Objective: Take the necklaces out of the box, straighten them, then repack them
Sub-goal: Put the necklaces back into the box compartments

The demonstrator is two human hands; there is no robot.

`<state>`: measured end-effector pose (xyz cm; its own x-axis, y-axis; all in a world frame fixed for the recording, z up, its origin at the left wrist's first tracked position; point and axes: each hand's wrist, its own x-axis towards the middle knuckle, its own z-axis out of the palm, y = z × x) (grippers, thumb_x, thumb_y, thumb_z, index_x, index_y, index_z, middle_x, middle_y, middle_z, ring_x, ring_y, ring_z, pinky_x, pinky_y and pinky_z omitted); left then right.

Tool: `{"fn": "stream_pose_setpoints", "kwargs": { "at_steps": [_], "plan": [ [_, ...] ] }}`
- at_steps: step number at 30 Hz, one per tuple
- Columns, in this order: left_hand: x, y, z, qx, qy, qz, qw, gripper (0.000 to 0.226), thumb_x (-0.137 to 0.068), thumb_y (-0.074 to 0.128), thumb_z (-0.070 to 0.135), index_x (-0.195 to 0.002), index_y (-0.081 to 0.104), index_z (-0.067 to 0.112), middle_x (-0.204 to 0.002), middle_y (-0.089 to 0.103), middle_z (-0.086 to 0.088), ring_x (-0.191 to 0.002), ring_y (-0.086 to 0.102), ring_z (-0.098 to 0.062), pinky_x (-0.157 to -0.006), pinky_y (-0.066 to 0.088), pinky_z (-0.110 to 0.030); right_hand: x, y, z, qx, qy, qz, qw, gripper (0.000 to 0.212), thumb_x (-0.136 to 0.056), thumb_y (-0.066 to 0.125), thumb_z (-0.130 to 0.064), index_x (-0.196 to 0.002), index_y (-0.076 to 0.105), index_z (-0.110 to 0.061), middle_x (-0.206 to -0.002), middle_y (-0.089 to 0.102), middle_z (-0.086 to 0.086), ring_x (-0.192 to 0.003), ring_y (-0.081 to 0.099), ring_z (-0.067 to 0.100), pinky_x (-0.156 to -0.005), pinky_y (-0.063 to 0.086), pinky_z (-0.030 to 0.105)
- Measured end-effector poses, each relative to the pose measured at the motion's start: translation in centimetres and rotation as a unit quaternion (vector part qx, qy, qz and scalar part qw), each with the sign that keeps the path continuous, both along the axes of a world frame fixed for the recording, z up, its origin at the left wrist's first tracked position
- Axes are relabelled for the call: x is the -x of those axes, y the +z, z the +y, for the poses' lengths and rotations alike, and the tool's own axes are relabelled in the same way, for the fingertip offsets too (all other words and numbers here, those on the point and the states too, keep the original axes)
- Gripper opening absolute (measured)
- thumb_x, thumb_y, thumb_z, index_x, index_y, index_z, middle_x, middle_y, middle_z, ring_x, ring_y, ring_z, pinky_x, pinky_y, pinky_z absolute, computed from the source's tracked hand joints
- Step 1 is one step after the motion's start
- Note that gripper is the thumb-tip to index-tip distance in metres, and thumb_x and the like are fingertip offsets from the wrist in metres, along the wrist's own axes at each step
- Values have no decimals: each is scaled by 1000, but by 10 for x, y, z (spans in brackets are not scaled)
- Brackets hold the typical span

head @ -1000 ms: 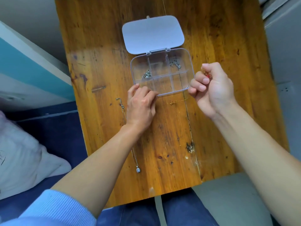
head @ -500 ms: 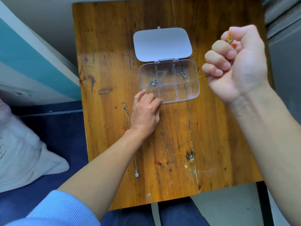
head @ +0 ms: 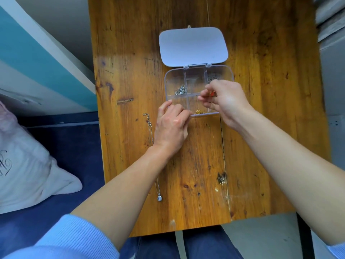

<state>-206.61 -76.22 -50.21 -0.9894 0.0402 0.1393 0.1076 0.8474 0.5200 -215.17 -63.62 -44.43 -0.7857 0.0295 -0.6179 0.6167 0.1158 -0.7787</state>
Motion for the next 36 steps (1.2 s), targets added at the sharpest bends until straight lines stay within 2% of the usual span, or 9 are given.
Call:
{"fn": "stream_pose_setpoints", "kwargs": {
  "at_steps": [3,6,10,14,18,22,27,30,36],
  "plan": [
    [0,0,0,-2,0,-2,1000,12,-87,61,8,-87,72,9,-76,65,-10,-75,62,-30,-106,29,-37,-2,-10,3,-148,83,58,984,12,-81,62,-8,-78,66,3,-75,71,12,-74,72,23,-75,59,38],
    [0,1,0,-5,0,-10,1000,13,-88,59,10,-88,72,9,-77,65,-10,-77,62,-31,-107,30,-39,-2,-12,6,-216,137,83,963,14,-76,67,-12,-73,69,1,-78,72,17,-81,70,32,-78,57,51],
    [0,3,-4,-3,-22,-17,1000,15,-89,58,13,-93,72,10,-80,66,-9,-80,63,-30,-107,32,-40,-3,-12,10,-244,183,109,946,13,-75,65,-15,-68,71,-5,-68,69,6,-64,59,18,-74,57,46],
    [0,10,-14,-25,-39,8,999,16,-85,63,12,-97,71,5,-85,65,-12,-83,62,-31,-95,44,-41,-8,-12,19,-292,155,185,925,11,-79,62,-15,-78,72,-15,-74,68,-4,-74,61,12,-73,53,31],
    [20,26,-31,-82,88,16,993,19,-86,62,16,-99,69,4,-95,64,-15,-91,60,-30,-80,44,-37,-4,-10,41,-335,100,236,907,15,-84,59,-16,-91,73,-16,-85,67,-5,-84,62,14,-79,54,34],
    [42,27,-66,-111,207,-121,965,22,-90,61,25,-104,68,10,-98,68,-9,-92,64,-25,-83,54,-40,-13,-8,53,-316,112,258,906,10,-84,61,-17,-85,71,-18,-77,65,-5,-73,59,13,-73,53,35],
    [33,19,-101,-81,143,-351,922,32,-76,76,42,-84,68,12,-80,71,-5,-70,68,-21,-71,60,-39,-80,-16,35,-274,200,241,909,5,-82,67,-19,-79,70,-20,-71,68,-3,-65,62,18,-64,53,39],
    [25,18,-102,-56,141,-391,908,36,-69,80,42,-77,66,11,-70,71,-5,-58,69,-21,-62,60,-37,-129,-27,13,-268,283,207,897,4,-82,67,-27,-80,67,-24,-71,64,-11,-64,59,12,-61,53,36],
    [24,18,-99,-80,157,-398,900,21,-77,79,22,-75,67,5,-67,71,-9,-58,70,-23,-59,61,-35,-203,-48,-23,-286,430,126,847,31,-83,59,-57,-93,63,-28,-82,64,-13,-77,59,9,-68,48,30]
  ]
}}
